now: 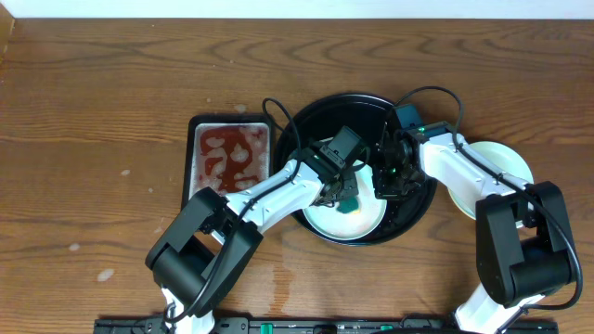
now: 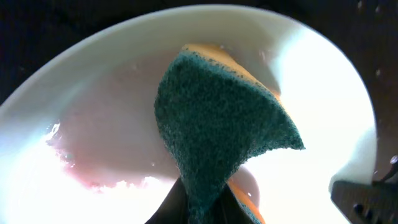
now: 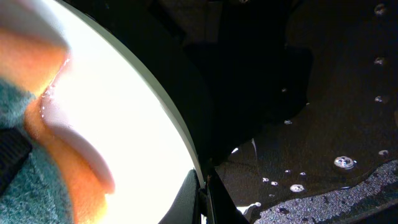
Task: Clean dirty plates on tray and stack at the side
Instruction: 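Scrub the red stains on the plate with the sponge in left gripper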
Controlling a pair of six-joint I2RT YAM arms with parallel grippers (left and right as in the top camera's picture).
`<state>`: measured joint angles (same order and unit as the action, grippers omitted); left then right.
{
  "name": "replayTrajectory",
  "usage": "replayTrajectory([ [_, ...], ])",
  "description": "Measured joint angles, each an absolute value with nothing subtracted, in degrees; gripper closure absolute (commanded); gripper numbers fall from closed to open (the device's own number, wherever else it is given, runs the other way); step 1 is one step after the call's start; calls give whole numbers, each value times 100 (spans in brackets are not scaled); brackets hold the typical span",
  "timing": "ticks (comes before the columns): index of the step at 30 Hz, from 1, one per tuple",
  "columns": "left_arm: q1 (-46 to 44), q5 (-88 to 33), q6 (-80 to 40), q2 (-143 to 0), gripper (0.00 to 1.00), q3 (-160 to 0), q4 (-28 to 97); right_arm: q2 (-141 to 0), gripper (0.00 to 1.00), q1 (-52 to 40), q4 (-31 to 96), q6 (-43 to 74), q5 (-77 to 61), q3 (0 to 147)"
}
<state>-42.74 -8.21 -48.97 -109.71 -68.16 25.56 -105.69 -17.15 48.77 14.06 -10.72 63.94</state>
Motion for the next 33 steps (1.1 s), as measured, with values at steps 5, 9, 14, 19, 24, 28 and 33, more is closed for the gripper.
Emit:
replayTrajectory([
  [5, -4185, -812, -4495, -10761, 93, -6707, 2834, -10569, 99, -1715, 4877, 1406, -1072, 6394],
  [9, -3957, -694, -4093, -10444, 92, -6541, 2974, -10569, 99, -1715, 4864, 1406, -1070, 6394],
  [14, -3793, -585, -3636, -10005, 83, -6530, 2976, -10569, 79, -1715, 4851, 1433, -1059, 6394],
  [19, -3793, -576, -3352, -9813, 69, -6530, 3048, -10571, 68, -1712, 4875, 1426, -902, 6337],
  [24, -3642, -499, -3170, -9590, 63, -6530, 3280, -10571, 76, -1712, 4853, 1446, -891, 6324],
  [28, -3328, -401, -2993, -9301, 62, -6530, 3420, -10571, 81, -1712, 4709, 1455, -945, 6285],
  [33, -2860, -351, -2821, -9030, 58, -6530, 3638, -10519, 96, -1710, 4416, 1459, -1098, 6136],
])
